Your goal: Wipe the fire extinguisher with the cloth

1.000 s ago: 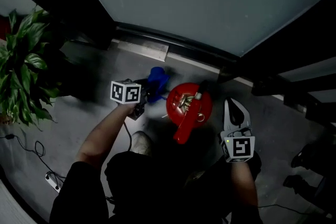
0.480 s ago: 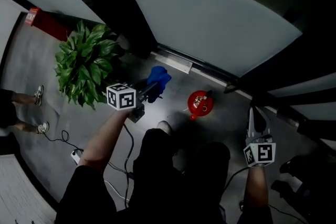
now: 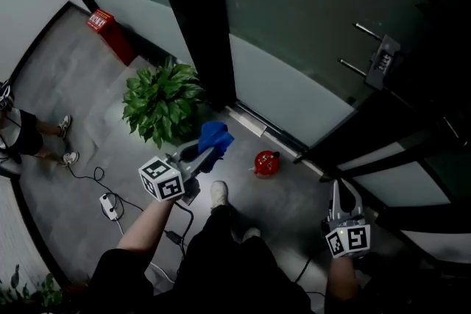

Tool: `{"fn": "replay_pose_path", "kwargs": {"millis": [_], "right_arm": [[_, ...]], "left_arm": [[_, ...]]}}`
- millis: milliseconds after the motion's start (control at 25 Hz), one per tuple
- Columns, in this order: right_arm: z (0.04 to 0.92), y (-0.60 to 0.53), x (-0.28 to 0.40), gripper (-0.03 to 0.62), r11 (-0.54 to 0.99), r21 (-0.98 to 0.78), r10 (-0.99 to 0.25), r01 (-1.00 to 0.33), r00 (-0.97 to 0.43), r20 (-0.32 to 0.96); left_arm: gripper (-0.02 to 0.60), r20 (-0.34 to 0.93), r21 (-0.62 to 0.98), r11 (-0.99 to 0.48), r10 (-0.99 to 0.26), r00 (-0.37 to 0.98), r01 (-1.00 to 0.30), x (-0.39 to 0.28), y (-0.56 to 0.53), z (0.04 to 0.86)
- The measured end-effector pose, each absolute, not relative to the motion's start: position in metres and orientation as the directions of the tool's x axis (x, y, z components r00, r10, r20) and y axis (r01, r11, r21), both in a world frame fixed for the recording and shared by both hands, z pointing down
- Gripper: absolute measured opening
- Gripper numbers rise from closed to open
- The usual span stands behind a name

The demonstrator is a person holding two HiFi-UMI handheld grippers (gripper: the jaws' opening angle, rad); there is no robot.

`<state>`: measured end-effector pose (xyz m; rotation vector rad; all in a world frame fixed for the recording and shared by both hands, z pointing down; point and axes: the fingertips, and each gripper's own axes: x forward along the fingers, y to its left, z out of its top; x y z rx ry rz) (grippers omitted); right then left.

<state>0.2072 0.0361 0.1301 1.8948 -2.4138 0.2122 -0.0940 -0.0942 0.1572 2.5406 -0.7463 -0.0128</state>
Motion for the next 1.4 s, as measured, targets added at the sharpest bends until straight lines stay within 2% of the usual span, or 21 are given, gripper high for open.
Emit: {"fn": "replay_pose_path", "kwargs": {"millis": [240,440,680,1000,1160,1400], "right_arm": [[0.084,0.078,0.205,0.002,0.26,-0.04,-0.96,-0.965,-0.263,0.095],[0.057,0.095,0.19,0.002,0.236,-0.037,-0.971,-0.971,-0.238,0.031],[0.04,0.113,0.171,0.002,0.183,-0.064,-0.983,-0.981,-0.182,-0.019],[0.036,0.127,0.09,0.001,0.203,-0.061,-0.979,-0.977,-0.203,-0.012],[0.04,0.135,0.082,0.0,0.172,-0.058,-0.985,-0.983,-0.172,0.001],[0.041,0.147,0.085,0.0,0.112,-0.047,-0.994,-0.993,-0.113,0.013]], "left_arm": [[0.064,0.011,0.445,-0.719,-0.592,0.806,-0.534,-0.104,-0.036,0.084],[0.064,-0.026,0.405,-0.72,-0.626,0.78,-0.564,-0.133,-0.015,0.058],[0.064,-0.091,0.313,-0.768,-0.61,0.787,-0.559,-0.156,0.005,0.023],[0.064,-0.128,0.277,-0.743,-0.657,0.743,-0.609,-0.208,0.019,0.017],[0.064,-0.125,0.272,-0.725,-0.679,0.724,-0.633,-0.216,0.021,0.027],[0.064,-0.092,0.248,-0.759,-0.637,0.765,-0.602,-0.211,0.022,0.04]]}}
